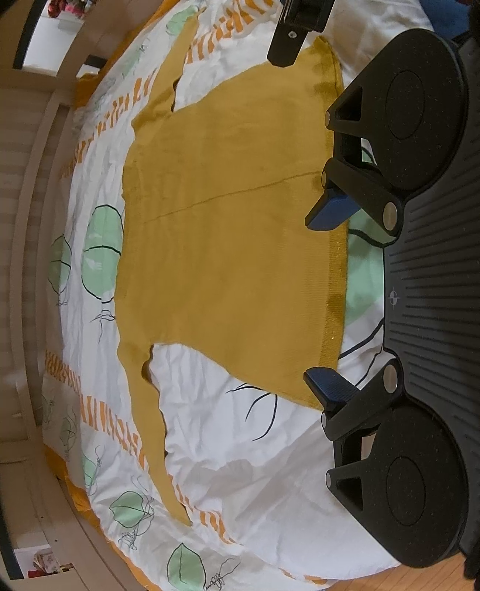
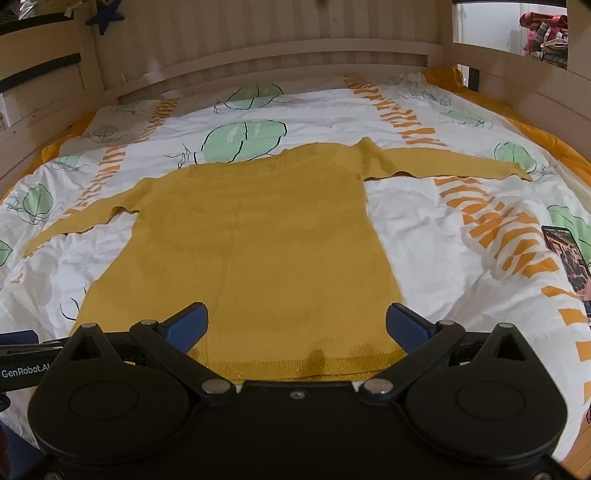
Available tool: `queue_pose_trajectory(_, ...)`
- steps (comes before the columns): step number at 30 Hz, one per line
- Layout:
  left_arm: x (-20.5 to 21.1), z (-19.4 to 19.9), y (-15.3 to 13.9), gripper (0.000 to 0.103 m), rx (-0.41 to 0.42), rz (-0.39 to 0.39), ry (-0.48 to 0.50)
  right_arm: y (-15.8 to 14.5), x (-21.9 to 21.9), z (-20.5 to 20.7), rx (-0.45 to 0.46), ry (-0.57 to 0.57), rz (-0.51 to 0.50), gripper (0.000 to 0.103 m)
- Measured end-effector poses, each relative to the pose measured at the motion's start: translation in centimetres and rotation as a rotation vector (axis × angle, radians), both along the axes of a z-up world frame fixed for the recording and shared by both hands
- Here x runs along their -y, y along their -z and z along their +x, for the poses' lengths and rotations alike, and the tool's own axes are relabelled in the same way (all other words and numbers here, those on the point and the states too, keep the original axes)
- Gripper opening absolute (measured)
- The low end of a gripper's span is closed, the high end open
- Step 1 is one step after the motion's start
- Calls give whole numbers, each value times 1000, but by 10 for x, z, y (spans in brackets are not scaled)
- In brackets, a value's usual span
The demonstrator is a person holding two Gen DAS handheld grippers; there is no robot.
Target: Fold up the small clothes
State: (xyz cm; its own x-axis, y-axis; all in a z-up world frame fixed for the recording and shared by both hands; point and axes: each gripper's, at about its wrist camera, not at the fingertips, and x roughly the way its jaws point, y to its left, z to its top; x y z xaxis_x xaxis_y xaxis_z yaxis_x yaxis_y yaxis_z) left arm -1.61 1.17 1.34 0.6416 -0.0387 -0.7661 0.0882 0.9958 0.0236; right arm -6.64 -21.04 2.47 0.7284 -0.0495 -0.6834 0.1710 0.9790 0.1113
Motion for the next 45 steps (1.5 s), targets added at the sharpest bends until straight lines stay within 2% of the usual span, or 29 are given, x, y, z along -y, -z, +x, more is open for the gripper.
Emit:
queue_pose_trajectory(31, 3, 18, 22, 80, -91, -3, 18, 13, -3, 19, -62, -13, 10, 102)
queue_pose_trajectory(45, 6, 29, 26, 80, -94, 0, 24, 23, 4, 30, -102, 9, 14, 102)
